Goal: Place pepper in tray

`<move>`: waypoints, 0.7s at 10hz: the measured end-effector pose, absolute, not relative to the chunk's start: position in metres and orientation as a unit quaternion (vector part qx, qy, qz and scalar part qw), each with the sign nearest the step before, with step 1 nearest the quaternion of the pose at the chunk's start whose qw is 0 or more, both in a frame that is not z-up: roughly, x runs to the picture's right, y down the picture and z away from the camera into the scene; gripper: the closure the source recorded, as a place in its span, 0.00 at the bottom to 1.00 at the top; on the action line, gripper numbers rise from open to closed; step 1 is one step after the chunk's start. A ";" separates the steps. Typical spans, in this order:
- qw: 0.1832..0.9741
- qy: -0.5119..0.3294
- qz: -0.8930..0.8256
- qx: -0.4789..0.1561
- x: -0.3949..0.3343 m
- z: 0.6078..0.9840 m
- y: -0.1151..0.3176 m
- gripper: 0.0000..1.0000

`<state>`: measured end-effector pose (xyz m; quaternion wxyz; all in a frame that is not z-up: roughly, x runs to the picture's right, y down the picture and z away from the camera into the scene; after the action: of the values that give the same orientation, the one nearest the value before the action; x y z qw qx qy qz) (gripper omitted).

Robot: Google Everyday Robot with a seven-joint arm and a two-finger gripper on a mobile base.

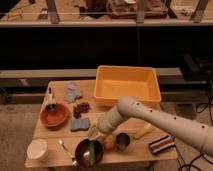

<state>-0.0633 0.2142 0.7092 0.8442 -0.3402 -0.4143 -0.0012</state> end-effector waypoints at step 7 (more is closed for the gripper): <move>0.885 -0.366 0.055 -0.283 0.053 0.707 0.125 1.00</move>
<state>0.0529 0.1247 0.7068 0.8850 -0.2828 -0.3657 0.0551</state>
